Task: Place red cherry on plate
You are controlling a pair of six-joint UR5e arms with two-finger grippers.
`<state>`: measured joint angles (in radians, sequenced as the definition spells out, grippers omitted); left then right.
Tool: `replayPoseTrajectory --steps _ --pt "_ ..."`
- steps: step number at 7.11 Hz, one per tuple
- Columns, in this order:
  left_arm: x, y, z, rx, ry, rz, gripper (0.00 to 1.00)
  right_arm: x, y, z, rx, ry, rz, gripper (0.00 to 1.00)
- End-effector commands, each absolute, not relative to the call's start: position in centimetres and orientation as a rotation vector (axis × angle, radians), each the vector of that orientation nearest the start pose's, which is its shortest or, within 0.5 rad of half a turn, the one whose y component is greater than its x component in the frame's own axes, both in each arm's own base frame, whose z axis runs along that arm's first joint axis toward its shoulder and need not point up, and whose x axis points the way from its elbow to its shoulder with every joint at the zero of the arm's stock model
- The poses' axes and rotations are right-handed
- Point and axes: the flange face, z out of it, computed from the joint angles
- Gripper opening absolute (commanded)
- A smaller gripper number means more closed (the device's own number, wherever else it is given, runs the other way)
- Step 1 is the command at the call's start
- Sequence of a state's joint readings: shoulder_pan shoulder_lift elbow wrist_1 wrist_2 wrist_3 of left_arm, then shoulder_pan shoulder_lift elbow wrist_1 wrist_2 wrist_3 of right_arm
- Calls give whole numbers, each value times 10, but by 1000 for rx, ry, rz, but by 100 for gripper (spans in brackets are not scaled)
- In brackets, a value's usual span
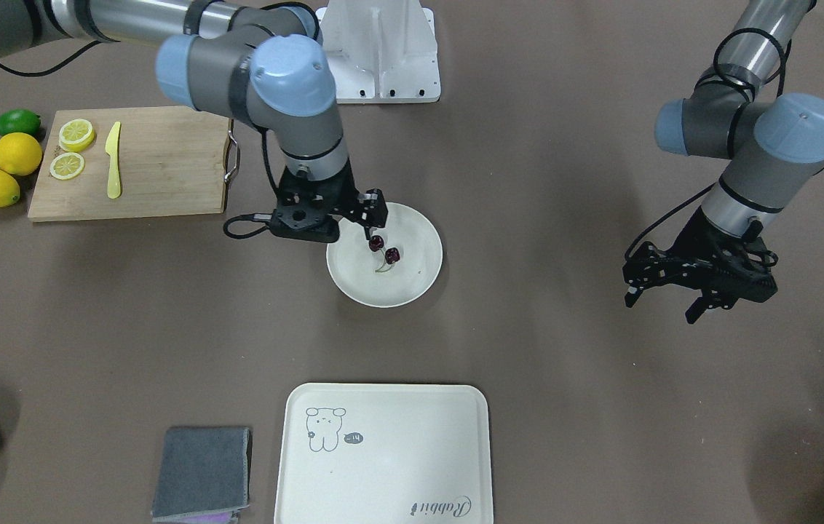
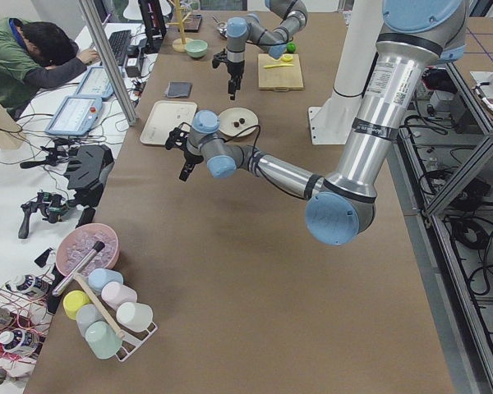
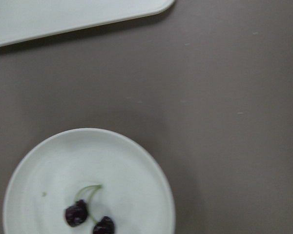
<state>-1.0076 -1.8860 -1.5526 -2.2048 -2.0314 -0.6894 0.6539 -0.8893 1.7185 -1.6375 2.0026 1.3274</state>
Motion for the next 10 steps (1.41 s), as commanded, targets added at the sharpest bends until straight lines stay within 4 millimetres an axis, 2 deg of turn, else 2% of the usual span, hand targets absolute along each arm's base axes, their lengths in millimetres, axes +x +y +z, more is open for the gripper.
replayPoseTrajectory --steps 1,2,3,4,5,6,7,8,9,10 --pt "175 -610 444 459 845 173 98 -323 -491 268 -61 -868 192 100" --pt "122 -617 457 435 834 161 98 -264 -511 310 -80 -853 178 100" --pt "75 -621 462 433 845 187 98 -199 -521 365 -78 -813 115 100" --pt "30 -621 474 357 865 167 98 -122 -522 428 -66 -771 49 100" --pt "-9 -603 509 360 836 192 98 -29 -525 500 -27 -766 -30 100" --pt "-34 -584 536 354 821 182 98 47 -528 570 -24 -781 -61 100" --pt "-45 -568 559 326 820 153 98 97 -519 634 -40 -781 -90 100" --pt "-50 -555 573 309 818 135 98 129 -502 673 -51 -782 -98 100" --pt "-53 -535 599 274 808 114 98 144 -480 695 -47 -767 -110 100" --pt "-53 -522 614 270 808 113 98 155 -467 702 -33 -771 -94 100"
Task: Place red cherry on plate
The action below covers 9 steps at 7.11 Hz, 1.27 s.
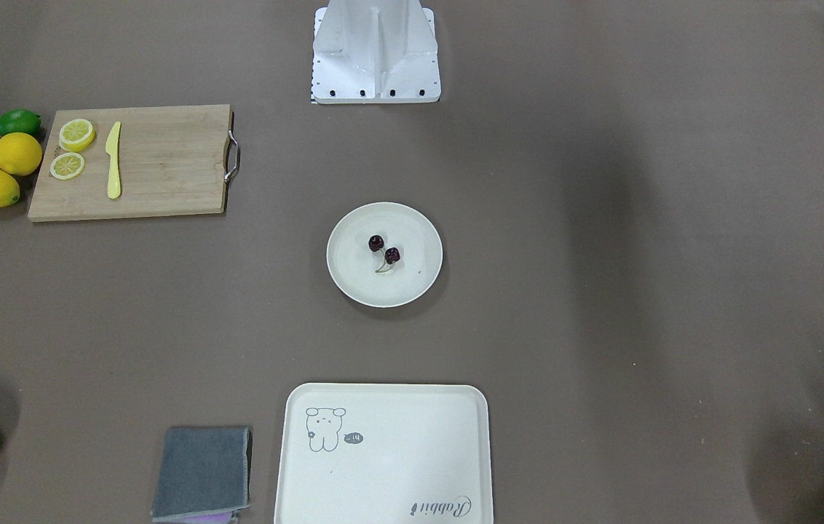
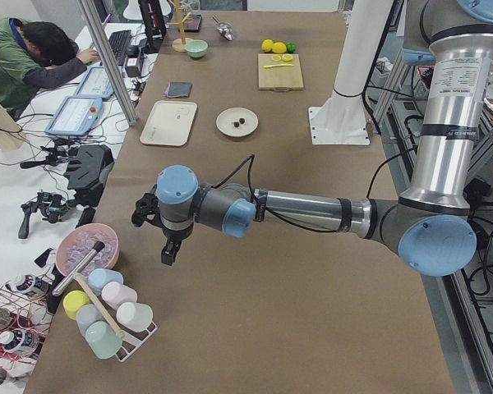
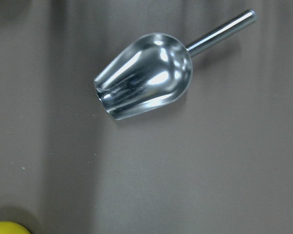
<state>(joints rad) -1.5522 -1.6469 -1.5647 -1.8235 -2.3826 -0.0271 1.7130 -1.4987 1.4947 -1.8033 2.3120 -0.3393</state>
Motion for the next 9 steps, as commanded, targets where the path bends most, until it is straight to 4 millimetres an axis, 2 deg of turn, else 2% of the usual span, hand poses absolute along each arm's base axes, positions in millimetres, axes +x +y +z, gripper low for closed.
replayPoseTrajectory --steps 1,3,7,9 --pt "-53 -520 617 265 807 109 98 170 -452 704 -22 -777 -57 100" --pt "-54 -513 624 249 807 101 98 176 -442 703 -13 -781 -39 100" --pt "-68 -517 607 232 760 57 98 176 -439 703 -15 -782 -25 100" --pt "-75 -510 613 225 758 41 98 176 -439 696 -5 -777 -26 100"
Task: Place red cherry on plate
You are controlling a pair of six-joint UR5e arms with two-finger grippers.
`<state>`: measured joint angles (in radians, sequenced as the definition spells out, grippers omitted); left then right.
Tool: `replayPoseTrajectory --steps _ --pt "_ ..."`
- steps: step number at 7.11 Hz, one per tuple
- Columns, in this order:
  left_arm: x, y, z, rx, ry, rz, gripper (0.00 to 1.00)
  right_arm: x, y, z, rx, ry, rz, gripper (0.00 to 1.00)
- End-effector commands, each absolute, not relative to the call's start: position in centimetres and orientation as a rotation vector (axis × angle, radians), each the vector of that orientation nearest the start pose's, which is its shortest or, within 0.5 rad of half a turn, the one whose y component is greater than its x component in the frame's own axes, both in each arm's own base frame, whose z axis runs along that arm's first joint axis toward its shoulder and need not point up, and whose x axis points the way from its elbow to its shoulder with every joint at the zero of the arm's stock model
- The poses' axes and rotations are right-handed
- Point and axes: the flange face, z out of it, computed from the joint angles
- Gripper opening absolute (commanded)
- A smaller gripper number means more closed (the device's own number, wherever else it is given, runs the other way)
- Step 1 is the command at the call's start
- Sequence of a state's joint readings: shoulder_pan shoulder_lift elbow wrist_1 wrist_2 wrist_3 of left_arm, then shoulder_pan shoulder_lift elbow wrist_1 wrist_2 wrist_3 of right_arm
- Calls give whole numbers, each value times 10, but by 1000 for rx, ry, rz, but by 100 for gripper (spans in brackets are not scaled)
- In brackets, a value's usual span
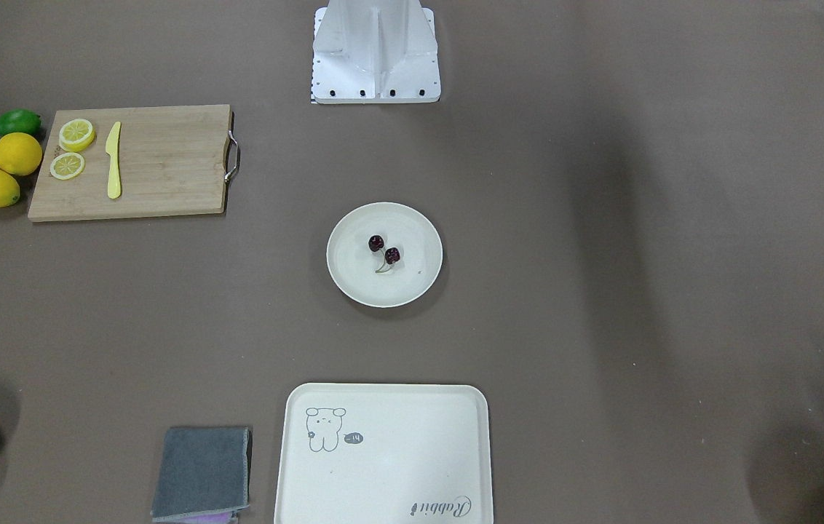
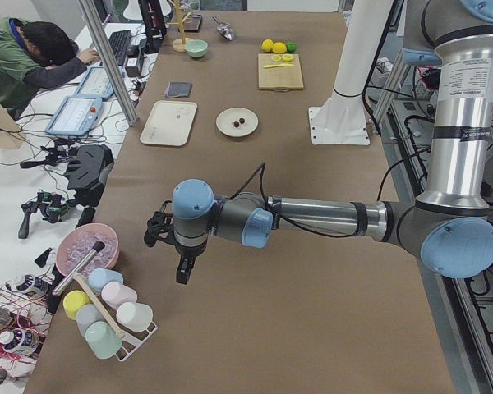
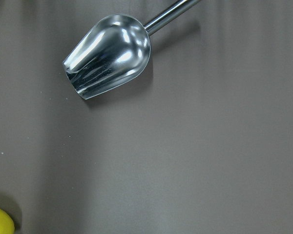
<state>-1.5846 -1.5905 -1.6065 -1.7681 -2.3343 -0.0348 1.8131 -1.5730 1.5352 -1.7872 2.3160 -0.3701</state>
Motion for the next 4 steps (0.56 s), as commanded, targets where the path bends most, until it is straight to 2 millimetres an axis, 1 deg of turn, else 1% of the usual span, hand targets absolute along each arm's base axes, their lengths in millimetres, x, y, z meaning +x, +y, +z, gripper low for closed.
replayPoseTrajectory --steps 1,4 --pt "-76 -510 613 226 758 40 98 176 -439 697 -6 -778 -26 100" --pt "-76 -510 614 224 757 38 98 176 -440 693 1 -780 -25 100"
